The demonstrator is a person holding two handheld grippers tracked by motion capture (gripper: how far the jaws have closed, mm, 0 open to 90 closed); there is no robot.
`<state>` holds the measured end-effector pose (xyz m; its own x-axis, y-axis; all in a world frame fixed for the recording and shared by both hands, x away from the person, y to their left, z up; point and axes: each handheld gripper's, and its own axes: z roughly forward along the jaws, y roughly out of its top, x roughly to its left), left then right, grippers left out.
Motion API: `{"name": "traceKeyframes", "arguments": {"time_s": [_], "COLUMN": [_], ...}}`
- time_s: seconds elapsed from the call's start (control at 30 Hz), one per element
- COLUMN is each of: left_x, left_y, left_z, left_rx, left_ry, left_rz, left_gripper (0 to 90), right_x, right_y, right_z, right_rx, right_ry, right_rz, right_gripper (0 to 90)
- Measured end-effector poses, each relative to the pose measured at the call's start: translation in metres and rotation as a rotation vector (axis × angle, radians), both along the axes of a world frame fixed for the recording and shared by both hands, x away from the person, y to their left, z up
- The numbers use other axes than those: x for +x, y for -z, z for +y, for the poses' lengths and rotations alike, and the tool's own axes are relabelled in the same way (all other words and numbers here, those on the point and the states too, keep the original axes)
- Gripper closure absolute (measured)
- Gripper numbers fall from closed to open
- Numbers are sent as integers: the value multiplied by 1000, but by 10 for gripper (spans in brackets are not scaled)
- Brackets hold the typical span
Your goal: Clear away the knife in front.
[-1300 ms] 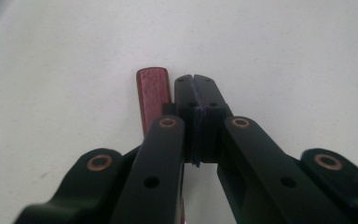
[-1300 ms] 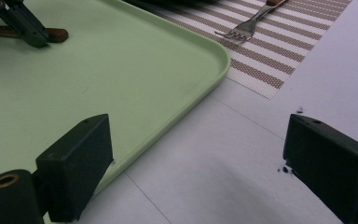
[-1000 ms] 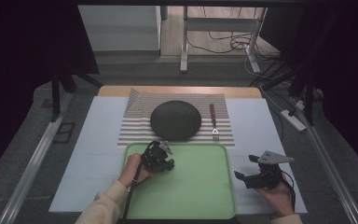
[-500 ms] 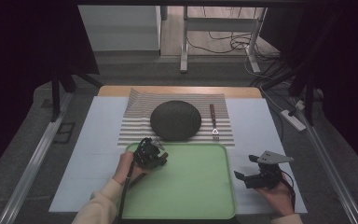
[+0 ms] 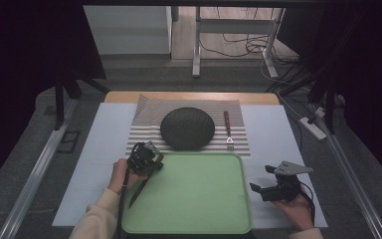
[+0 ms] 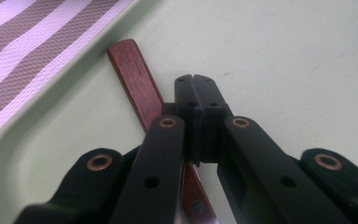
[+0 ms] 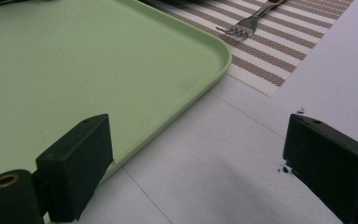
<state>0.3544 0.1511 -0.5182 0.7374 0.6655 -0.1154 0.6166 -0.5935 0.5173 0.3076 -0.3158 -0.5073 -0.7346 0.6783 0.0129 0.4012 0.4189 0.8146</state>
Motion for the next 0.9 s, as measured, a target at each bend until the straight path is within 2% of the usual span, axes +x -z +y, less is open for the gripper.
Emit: {"name": "traceKeyframes", "arguments": {"time_s": [0.17,0.6,0.8,0.9], "left_x": [-3,-20,-23,-24], "left_y": [-1,1,0,-2], "left_z": [11,41,44,43], "left_rx": [-12,-6,-9,-15], "left_ry": [-33,-126,-136,-141], "left_rz": [0,6,2,-15], "left_gripper": [887,887,887,887], "right_x": [0,0,2,1], "right_y": [0,0,0,1], "right_z": [0,1,1,0], "right_rx": [-4,-5,5,7], "right_ry": [0,-9,-8,-6], "right_rz": [-1,0,3,6], "right_gripper": [83,83,83,83]}}
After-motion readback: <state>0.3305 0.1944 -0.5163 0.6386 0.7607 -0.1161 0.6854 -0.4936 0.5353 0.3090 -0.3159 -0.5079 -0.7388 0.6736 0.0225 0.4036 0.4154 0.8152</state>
